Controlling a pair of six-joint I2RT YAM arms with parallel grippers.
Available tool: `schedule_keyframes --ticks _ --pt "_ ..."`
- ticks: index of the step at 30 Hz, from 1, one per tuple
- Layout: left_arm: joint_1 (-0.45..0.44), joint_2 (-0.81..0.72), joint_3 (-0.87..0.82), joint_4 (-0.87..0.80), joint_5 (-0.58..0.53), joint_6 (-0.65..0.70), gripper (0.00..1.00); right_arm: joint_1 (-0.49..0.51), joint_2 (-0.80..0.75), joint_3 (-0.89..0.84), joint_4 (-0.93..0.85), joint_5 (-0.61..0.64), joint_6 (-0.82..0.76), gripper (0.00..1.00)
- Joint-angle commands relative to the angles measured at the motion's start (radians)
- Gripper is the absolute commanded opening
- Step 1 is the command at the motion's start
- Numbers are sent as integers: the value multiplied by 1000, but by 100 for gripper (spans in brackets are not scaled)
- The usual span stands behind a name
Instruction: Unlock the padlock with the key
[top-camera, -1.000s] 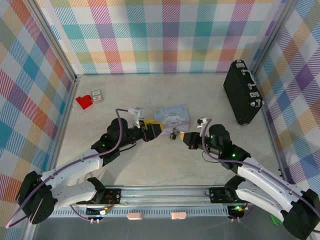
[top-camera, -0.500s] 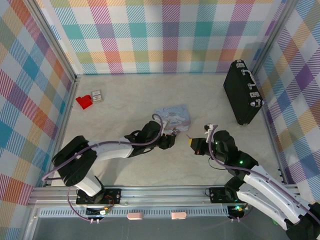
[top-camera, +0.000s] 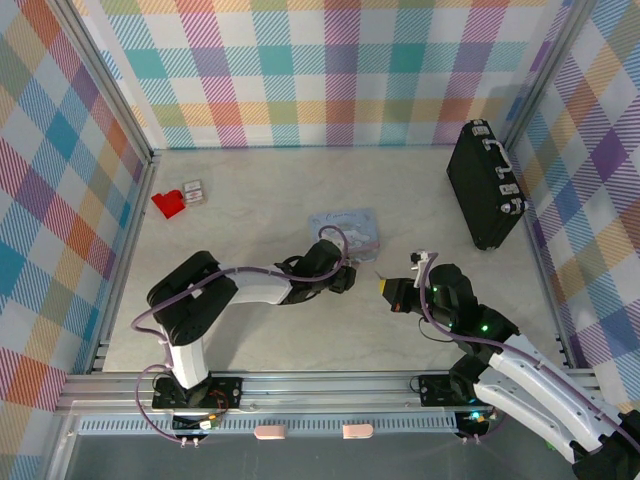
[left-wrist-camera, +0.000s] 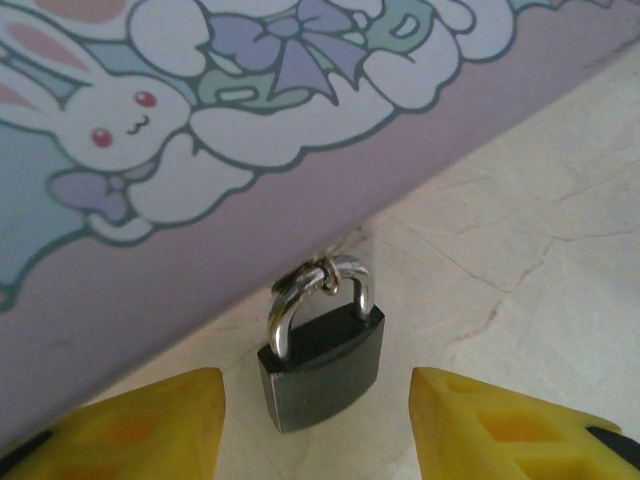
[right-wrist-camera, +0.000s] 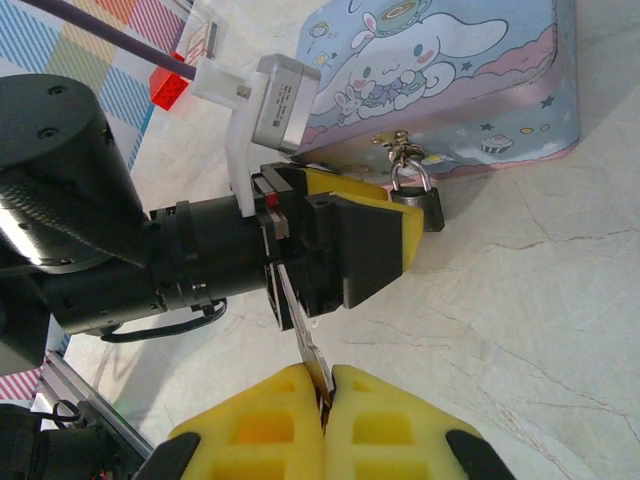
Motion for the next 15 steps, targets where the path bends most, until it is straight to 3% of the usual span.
schedule_keyframes --ticks 1,6,15 --pt "-6 33 43 28 -57 -14 48 -6 -11 -22 21 -17 3 0" --pt "-6 72 56 59 -83 -49 41 -7 -2 -21 32 -20 5 0" --pt "-1 93 55 109 -79 -110 12 -8 8 -55 39 -18 59 0"
